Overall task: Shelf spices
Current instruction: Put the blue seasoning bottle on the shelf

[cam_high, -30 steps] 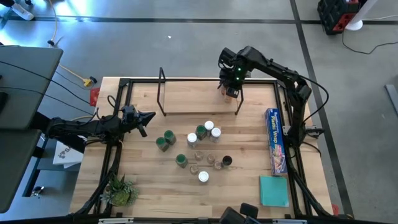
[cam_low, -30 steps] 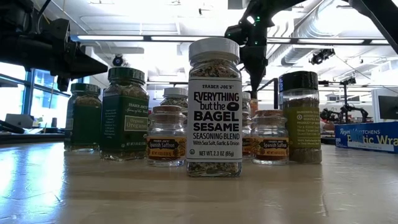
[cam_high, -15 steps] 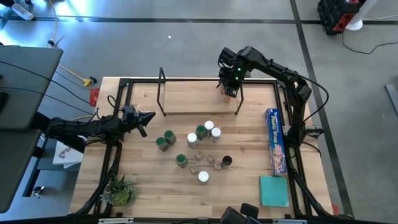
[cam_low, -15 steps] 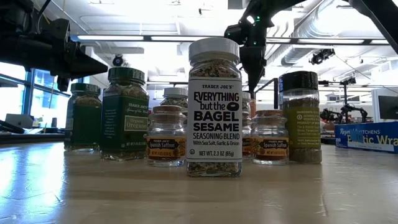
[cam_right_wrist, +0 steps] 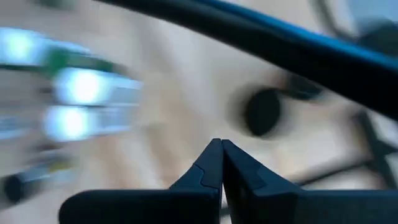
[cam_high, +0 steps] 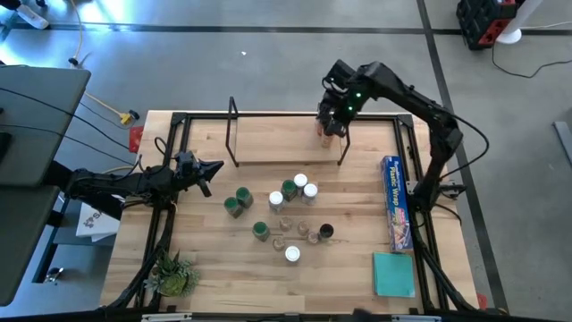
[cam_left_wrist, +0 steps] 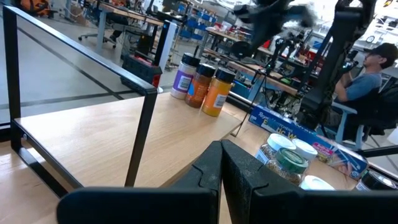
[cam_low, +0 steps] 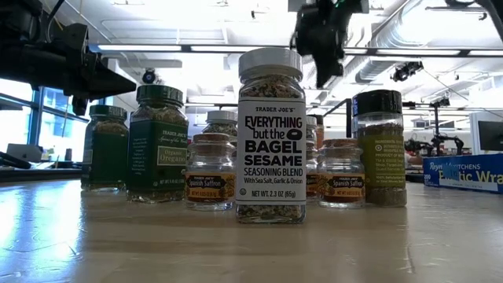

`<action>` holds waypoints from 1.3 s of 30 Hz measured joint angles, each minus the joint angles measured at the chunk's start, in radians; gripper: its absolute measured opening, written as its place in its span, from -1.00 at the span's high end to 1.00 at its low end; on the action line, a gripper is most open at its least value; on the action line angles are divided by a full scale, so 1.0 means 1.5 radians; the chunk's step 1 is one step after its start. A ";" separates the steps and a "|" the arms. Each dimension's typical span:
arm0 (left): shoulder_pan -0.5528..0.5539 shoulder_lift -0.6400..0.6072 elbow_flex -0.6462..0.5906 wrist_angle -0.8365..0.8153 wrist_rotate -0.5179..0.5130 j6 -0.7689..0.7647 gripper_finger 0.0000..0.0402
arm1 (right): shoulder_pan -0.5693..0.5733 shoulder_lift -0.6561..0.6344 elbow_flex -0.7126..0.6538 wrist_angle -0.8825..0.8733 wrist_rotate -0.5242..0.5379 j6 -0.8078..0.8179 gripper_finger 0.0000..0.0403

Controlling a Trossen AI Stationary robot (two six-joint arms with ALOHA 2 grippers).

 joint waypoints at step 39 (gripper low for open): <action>0.000 0.000 0.000 0.000 0.000 0.000 0.97 | 0.539 -0.070 -0.325 0.222 -0.184 0.404 0.08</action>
